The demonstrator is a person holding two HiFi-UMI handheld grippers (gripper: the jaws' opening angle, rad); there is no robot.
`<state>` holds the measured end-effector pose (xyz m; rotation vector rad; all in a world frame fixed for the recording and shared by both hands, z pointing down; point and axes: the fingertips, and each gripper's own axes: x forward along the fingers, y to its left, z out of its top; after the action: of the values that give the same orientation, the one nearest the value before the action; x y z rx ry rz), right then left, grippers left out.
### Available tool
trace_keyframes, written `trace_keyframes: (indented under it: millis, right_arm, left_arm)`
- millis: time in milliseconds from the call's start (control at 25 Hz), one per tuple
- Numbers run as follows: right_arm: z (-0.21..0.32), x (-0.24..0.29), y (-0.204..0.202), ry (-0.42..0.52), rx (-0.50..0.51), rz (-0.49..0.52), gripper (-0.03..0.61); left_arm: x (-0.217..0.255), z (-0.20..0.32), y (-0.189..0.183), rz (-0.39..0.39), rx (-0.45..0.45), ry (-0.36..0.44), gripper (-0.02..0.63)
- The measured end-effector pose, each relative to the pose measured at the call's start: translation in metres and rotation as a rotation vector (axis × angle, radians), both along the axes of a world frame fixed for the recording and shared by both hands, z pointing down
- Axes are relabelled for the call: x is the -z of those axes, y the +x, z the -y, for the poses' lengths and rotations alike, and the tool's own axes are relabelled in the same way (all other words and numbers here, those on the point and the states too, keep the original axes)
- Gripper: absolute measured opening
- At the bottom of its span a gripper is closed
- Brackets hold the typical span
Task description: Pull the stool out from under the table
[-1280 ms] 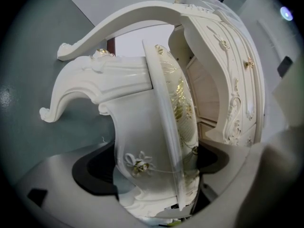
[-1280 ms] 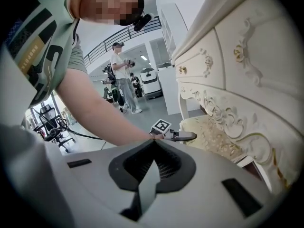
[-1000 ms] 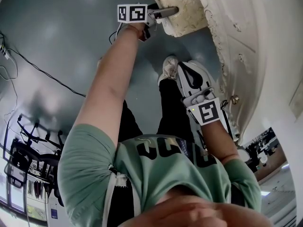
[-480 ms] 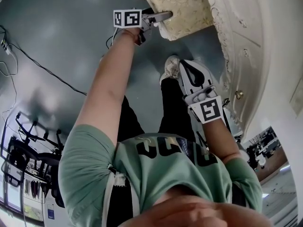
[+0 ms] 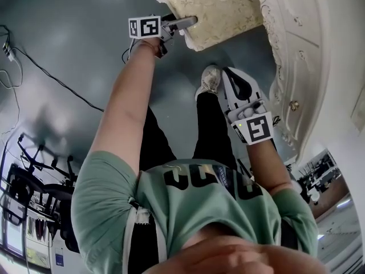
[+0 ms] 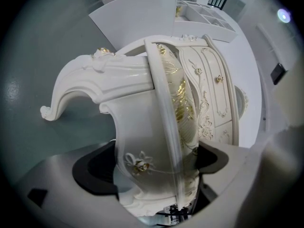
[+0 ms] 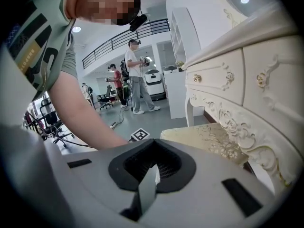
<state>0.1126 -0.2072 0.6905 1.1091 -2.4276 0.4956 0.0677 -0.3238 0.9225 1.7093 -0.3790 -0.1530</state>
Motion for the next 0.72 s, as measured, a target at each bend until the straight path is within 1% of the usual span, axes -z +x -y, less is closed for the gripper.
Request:
trace_keyframes:
  millis: [720]
  right_arm:
    - [-0.028,0.006,-0.057,0.013,0.044,-0.012,-0.006]
  left_arm:
    - [0.001,-0.048,-0.088,-0.005,0.050,0.004,0.509]
